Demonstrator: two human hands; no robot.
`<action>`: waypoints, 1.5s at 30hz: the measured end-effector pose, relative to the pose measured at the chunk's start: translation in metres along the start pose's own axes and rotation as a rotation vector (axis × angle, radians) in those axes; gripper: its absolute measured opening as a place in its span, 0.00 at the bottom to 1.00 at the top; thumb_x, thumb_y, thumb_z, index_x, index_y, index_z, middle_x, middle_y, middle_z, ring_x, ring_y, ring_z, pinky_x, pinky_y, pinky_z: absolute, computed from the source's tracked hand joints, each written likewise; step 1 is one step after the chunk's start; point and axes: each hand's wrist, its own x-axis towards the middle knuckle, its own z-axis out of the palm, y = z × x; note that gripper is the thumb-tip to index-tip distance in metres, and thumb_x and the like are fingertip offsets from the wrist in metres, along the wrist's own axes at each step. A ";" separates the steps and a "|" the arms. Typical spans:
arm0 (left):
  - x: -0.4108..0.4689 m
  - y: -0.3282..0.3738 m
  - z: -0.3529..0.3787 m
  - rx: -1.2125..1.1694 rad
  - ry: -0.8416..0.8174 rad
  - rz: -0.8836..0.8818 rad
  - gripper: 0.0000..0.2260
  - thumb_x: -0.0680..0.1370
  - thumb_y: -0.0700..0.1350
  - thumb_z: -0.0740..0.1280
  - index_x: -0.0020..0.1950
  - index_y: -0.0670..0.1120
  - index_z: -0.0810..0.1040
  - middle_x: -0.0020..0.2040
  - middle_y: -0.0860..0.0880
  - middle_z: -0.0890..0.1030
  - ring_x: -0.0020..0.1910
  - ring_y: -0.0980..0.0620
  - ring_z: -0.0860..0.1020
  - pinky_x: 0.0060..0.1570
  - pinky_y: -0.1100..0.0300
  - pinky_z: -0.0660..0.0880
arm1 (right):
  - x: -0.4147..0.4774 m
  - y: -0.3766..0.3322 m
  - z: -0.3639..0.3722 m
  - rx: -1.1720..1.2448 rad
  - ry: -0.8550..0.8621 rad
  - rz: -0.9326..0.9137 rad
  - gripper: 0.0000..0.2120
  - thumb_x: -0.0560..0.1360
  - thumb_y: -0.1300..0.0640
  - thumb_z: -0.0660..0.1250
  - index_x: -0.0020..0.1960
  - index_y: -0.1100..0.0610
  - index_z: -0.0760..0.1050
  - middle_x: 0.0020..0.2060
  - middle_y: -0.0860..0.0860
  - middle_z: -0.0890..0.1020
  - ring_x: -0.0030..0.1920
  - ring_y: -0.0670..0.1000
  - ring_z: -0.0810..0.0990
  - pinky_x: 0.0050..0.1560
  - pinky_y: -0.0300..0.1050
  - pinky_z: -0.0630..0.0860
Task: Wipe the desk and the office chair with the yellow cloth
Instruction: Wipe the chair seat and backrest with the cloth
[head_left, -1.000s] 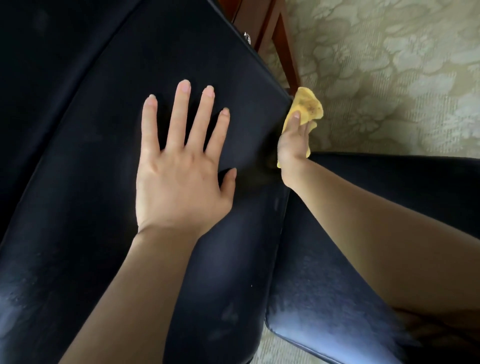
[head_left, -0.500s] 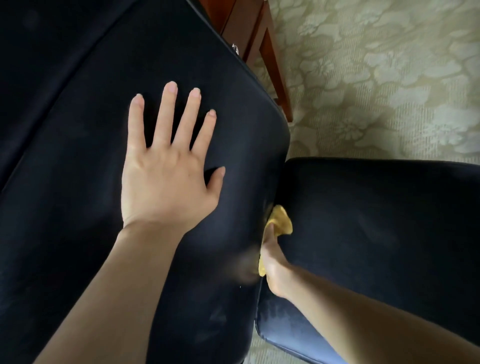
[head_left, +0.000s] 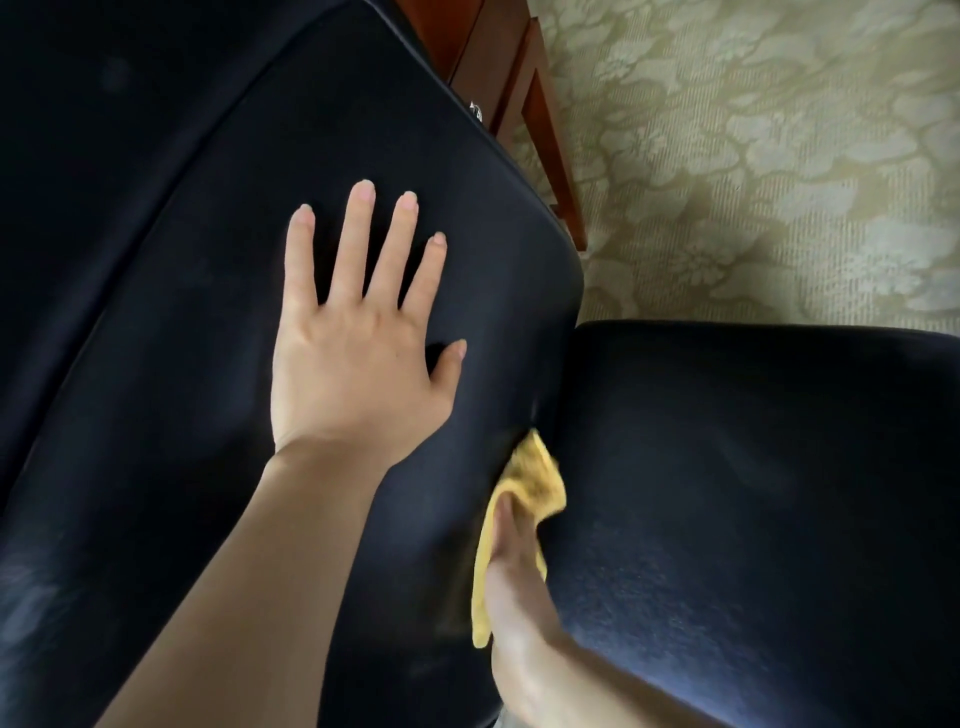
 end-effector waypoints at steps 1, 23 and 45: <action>0.000 0.000 0.000 -0.005 -0.001 0.002 0.33 0.77 0.64 0.46 0.78 0.49 0.52 0.79 0.45 0.50 0.77 0.41 0.44 0.72 0.40 0.39 | 0.009 -0.009 0.003 -0.026 -0.012 -0.019 0.26 0.80 0.40 0.47 0.76 0.41 0.46 0.76 0.40 0.46 0.76 0.44 0.45 0.75 0.53 0.47; 0.003 0.000 0.002 -0.007 0.008 0.013 0.33 0.77 0.64 0.44 0.78 0.48 0.53 0.79 0.44 0.50 0.77 0.41 0.45 0.71 0.40 0.39 | 0.159 -0.182 -0.004 0.032 0.380 -0.356 0.25 0.82 0.44 0.42 0.77 0.49 0.49 0.77 0.45 0.51 0.76 0.52 0.45 0.74 0.56 0.40; 0.000 -0.001 0.001 -0.015 0.009 0.039 0.36 0.74 0.67 0.43 0.78 0.49 0.53 0.79 0.44 0.50 0.77 0.40 0.43 0.71 0.39 0.40 | 0.166 -0.036 -0.048 0.279 0.089 0.204 0.34 0.76 0.32 0.49 0.71 0.54 0.67 0.66 0.53 0.74 0.64 0.55 0.74 0.68 0.51 0.68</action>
